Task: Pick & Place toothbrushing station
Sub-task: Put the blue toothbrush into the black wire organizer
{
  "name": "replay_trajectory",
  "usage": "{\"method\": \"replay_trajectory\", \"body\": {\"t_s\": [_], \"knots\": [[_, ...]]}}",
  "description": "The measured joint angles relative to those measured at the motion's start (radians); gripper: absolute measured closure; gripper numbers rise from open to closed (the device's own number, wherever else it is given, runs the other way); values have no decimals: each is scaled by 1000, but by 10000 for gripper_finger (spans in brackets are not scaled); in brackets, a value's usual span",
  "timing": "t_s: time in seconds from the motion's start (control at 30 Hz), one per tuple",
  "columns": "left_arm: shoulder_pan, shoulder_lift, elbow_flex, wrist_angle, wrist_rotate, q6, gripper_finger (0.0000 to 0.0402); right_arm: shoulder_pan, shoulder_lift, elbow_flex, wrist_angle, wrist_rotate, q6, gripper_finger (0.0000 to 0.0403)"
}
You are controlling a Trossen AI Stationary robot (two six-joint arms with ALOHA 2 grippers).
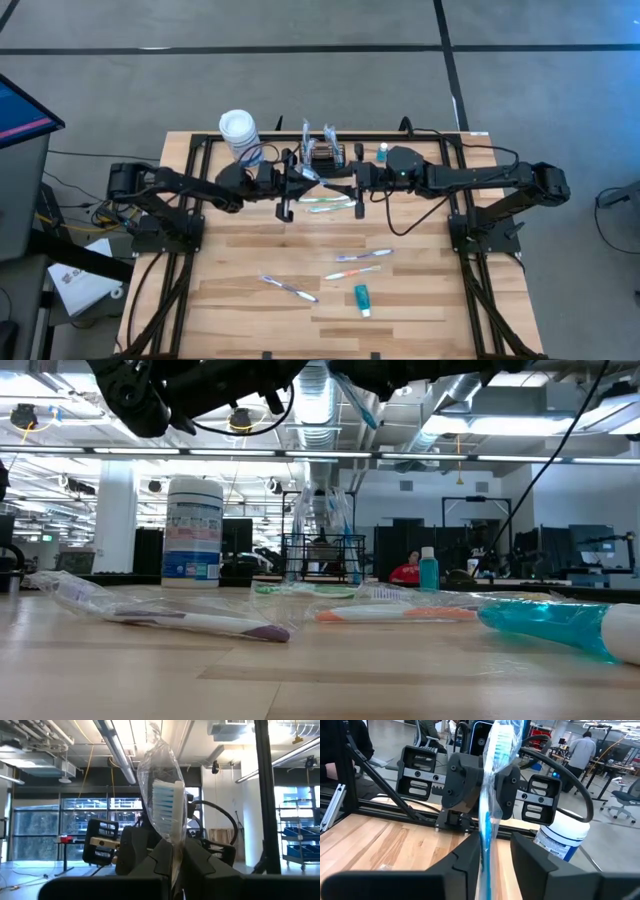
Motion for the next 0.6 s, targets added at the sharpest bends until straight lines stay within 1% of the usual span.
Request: {"method": "replay_trajectory", "body": {"t_s": [0.1,0.3,0.47,0.6], "knots": [[18,-37,0,-85,25,-4,394,0,0,0,2,1,0,293],[44,-157,-1,-325,34,4,394,-8,0,0,-7,2,1,280],[72,-258,-1,-524,34,8,394,-5,0,0,-13,4,3,274],[109,-307,-1,-637,22,8,394,-5,0,0,-13,4,3,274]]}}
